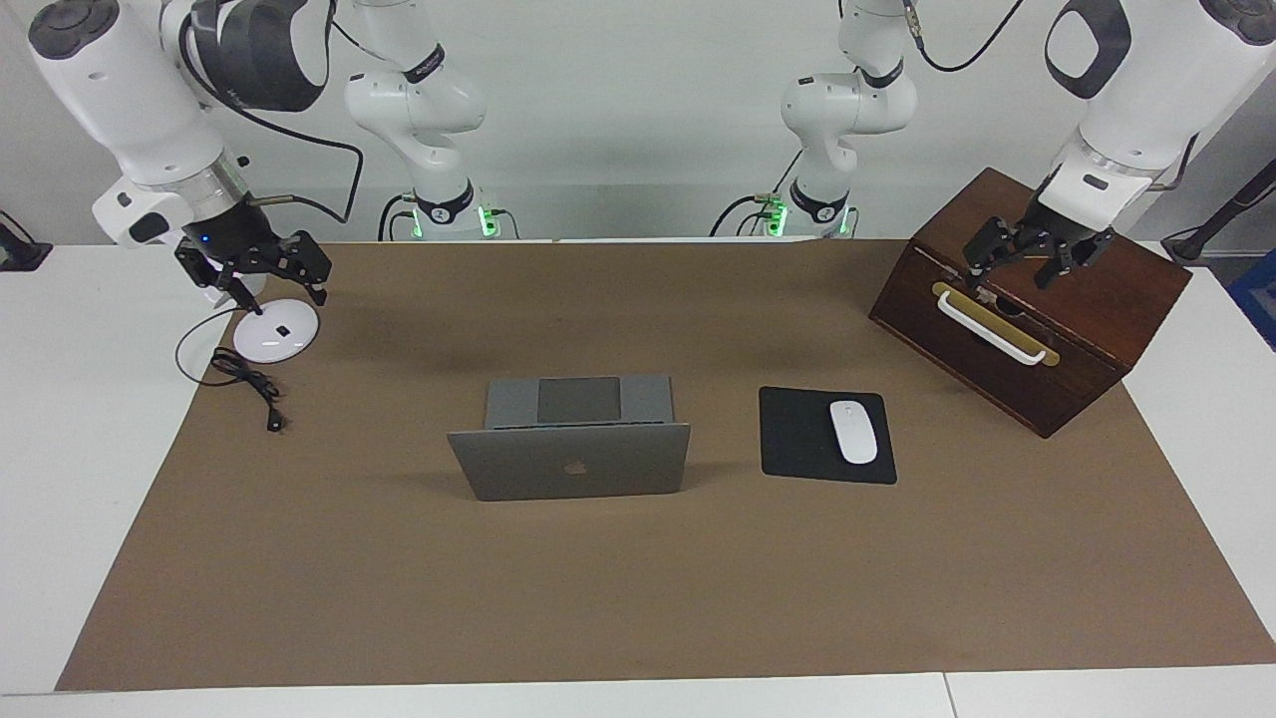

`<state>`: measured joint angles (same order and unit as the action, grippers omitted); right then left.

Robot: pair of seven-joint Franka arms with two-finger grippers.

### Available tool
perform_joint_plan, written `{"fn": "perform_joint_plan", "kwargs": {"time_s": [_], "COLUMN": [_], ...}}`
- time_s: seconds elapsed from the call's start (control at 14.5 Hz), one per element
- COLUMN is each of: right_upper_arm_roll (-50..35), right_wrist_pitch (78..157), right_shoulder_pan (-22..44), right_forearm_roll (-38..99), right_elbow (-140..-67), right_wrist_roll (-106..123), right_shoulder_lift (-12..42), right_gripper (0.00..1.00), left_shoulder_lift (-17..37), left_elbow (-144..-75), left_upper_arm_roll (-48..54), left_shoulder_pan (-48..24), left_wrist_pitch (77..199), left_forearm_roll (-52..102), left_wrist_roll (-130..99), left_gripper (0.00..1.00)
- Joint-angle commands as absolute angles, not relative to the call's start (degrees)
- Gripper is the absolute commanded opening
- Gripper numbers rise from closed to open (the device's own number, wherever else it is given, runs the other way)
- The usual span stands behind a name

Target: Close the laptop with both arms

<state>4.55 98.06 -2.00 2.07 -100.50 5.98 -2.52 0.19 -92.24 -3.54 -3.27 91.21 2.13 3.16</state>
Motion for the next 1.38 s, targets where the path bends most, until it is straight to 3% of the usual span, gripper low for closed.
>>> {"fn": "perform_joint_plan", "kwargs": {"time_s": [0.0,0.62,0.69,0.76,0.9,1.03,1.31], "right_upper_arm_roll": [4.1,4.1,4.1,4.1,4.1,4.1,4.1], "right_wrist_pitch": [99.5,99.8,100.5,102.4,104.2,104.5,104.2], "right_shoulder_pan": [-2.9,-3.6,-4.6,-5.2,-5.5,-5.5,-5.6], "right_forearm_roll": [1.1,0.8,0.8,0.7,0.4,-1.0,-0.5], "right_elbow": [-101.5,-100.8,-100.4,-100.4,-100.2,-99.1,-89.7], "right_wrist_roll": [6.7,8.5,10.6,11.7,12.0,11.9,11.9], "right_shoulder_lift": [-3.2,-3.1,-2.9,-2.6,-1.8,-0.6,8.0], "right_gripper": [1.00,1.00,0.88,0.65,0.00,0.00,0.00], "left_shoulder_lift": [-1.2,-1.3,-1.2,-1.2,-1.2,-1.3,-1.2], "left_elbow": [-94.0,-94.0,-94.0,-94.0,-94.1,-94.1,-94.1], "left_upper_arm_roll": [-3.4,-3.5,-3.5,-3.5,-3.5,-3.5,-3.5], "left_shoulder_pan": [-2.8,-2.8,-2.9,-2.9,-2.9,-2.9,-2.9], "left_wrist_pitch": [92.3,92.8,93.2,93.3,93.4,93.3,93.5], "left_forearm_roll": [2.9,2.9,2.9,2.8,2.8,2.8,2.8], "left_wrist_roll": [2.7,2.7,2.7,2.7,2.6,2.5,2.5], "left_gripper": [1.00,1.00,1.00,1.00,1.00,1.00,1.00]}}
